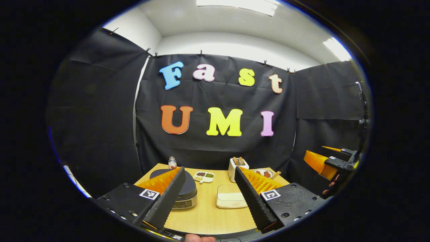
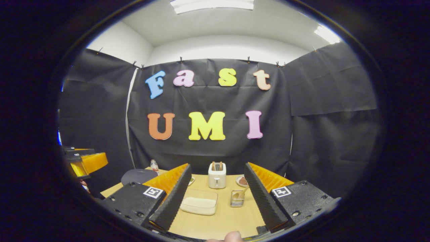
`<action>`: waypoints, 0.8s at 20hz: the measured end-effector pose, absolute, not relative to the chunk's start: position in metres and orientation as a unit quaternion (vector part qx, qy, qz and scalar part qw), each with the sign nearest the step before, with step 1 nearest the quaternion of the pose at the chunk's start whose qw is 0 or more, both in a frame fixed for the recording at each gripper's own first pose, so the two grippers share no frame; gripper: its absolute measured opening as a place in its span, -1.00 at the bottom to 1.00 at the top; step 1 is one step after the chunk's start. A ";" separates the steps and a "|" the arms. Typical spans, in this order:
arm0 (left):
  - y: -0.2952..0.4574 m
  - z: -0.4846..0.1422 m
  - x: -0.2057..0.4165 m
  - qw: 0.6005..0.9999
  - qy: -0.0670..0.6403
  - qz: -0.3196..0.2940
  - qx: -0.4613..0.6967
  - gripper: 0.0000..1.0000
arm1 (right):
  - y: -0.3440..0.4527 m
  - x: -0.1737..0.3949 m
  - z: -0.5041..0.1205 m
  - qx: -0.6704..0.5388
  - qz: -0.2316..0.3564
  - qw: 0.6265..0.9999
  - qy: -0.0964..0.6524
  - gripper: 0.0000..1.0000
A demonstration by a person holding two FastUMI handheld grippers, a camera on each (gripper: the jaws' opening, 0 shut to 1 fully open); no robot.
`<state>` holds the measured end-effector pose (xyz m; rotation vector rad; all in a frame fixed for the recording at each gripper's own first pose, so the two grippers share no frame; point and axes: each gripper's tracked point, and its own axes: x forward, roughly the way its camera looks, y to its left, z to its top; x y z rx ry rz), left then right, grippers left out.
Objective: Close the left gripper, press the button to open the rice cooker; take a wooden spoon from the chopstick holder with the right hand, scoop a spoonful of rice and pour it into the rice cooker, then put the wooden spoon back into the chopstick holder.
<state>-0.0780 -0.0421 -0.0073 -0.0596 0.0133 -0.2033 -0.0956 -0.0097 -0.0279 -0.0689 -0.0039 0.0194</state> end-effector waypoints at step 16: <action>-0.027 0.001 -0.074 0.997 -0.010 -0.070 -0.003 0.89 | 0.006 -0.087 -0.035 -0.027 0.026 0.999 0.004 0.94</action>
